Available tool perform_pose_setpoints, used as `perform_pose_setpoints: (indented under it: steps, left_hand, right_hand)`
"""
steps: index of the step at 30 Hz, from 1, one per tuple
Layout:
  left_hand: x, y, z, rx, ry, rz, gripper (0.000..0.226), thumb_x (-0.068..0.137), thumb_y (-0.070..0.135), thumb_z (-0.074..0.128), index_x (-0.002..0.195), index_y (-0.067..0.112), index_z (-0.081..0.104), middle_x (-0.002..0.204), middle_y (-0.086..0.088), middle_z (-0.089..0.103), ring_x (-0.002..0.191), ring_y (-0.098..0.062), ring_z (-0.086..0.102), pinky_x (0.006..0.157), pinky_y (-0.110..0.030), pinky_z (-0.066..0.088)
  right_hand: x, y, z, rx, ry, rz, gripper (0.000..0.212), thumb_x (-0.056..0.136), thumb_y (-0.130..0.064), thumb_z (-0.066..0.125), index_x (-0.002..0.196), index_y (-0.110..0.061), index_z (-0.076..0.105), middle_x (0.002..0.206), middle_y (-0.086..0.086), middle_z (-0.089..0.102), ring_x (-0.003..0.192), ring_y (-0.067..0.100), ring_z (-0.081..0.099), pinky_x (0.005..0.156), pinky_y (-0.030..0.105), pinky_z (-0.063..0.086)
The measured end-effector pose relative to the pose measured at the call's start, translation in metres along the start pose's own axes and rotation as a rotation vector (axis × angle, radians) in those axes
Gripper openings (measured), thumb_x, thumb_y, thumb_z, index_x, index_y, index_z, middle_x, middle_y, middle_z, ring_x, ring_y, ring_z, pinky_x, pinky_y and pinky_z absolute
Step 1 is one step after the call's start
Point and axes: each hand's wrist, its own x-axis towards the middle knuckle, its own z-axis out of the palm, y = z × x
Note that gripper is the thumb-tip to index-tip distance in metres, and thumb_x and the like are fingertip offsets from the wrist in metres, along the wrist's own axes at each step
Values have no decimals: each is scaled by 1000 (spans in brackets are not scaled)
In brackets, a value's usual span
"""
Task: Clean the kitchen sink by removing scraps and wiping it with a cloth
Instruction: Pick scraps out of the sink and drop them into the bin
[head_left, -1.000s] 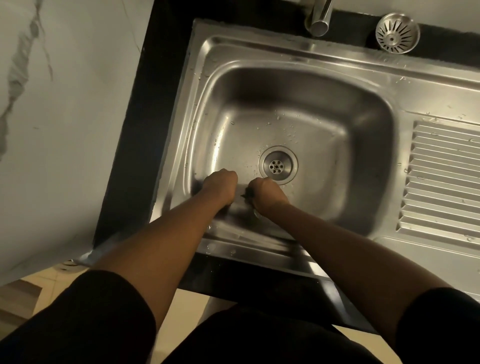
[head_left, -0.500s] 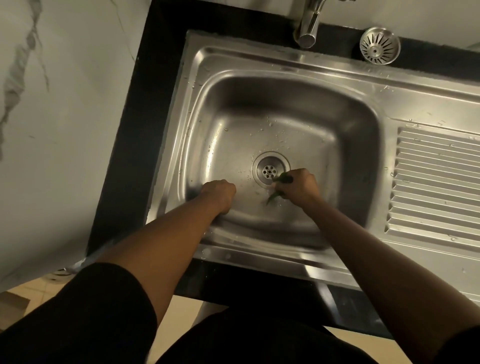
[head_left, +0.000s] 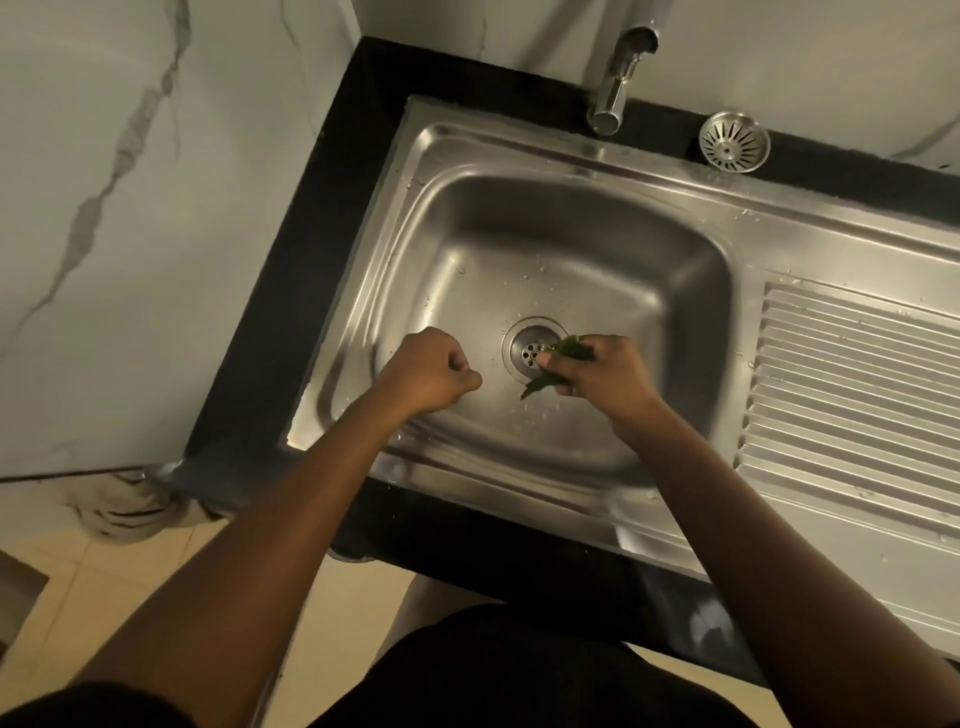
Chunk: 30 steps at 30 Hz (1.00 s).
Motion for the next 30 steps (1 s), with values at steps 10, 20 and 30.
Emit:
perform_pose_setpoints:
  steps: [10,20,30]
  left_hand:
    - [-108,-23,-5,-715,270,-43,10,79,0,81,80,10,80,71,-12,78,64,-23,77,67,-31,63]
    - [-192,-88,-17,-922,415,23,13,88,4,82,98,11,82,90,-11,83,82,-23,81,74,-26,64]
    - [-279,-213,0,-976,517,-168,8,90,-3,77,96,2,78,84,-12,81,69,-16,78,66,-23,63]
  right_hand:
    - [-61,-45,29,121,-220,-120,21,85,-20,87,93,-3,79,84,11,80,74,18,75,66,22,59]
    - [-131,-57,120,-26,-387,-273,14,86,-25,85,88,-13,79,79,7,79,67,12,73,62,19,55]
    - [-208,-30,216,-214,-480,-335,10,89,-28,82,91,-20,77,79,0,78,67,8,73,64,18,57]
